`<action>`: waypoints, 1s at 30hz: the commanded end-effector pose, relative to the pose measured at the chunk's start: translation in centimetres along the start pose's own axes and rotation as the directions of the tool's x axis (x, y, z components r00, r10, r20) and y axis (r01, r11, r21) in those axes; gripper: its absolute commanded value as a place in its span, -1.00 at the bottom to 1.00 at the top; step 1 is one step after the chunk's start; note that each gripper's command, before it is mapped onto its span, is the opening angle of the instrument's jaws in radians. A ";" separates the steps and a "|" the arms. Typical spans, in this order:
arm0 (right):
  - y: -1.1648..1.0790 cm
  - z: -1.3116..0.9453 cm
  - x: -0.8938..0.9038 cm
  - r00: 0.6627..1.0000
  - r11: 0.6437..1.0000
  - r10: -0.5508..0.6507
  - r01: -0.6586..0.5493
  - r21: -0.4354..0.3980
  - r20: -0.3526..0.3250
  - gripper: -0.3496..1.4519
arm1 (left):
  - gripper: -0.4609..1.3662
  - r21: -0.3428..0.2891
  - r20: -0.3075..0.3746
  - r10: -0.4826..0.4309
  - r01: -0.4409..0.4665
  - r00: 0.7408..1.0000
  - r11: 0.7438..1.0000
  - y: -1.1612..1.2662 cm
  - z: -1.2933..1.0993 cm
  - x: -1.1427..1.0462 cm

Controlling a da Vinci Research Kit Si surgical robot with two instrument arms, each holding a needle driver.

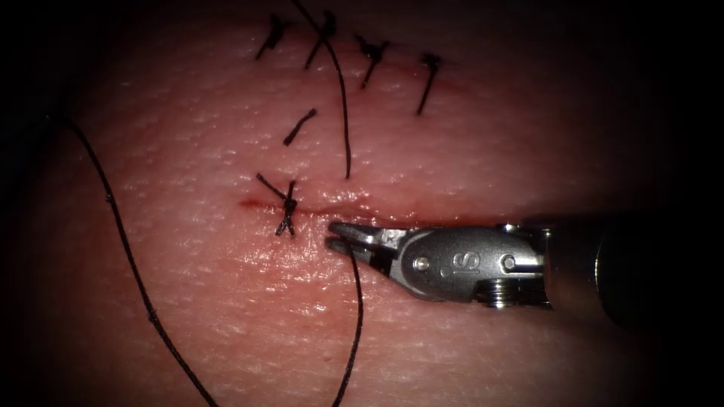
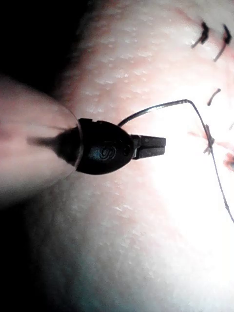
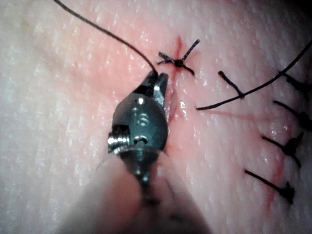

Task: Wound Closure
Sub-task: Use the right tool to pull the suture through the incision until a tail remains on top.

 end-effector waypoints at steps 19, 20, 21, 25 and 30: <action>-0.04 -0.03 0.02 1.000 0.999 -0.010 0.009 0.042 0.029 -1.00 | -0.88 -0.010 0.000 0.005 -0.005 1.000 1.000 0.03 0.04 0.01; -0.04 -0.04 0.03 0.999 0.999 -0.010 0.009 0.039 0.031 -1.00 | -0.88 -0.012 0.001 0.005 -0.005 1.000 1.000 0.04 0.05 0.01; -0.04 -0.04 0.03 0.999 0.999 -0.010 0.009 0.040 0.031 -1.00 | -0.88 -0.011 0.001 0.005 -0.005 1.000 1.000 0.04 0.06 0.02; -0.05 -0.05 0.04 0.999 0.999 -0.009 0.008 0.041 0.031 -1.00 | -0.88 -0.012 0.002 0.009 -0.009 1.000 1.000 0.07 0.11 0.04; -0.14 -0.07 0.07 0.999 0.998 -0.009 0.007 0.056 0.047 -1.00 | -0.88 -0.018 0.003 0.011 -0.011 1.000 1.000 0.14 0.23 0.09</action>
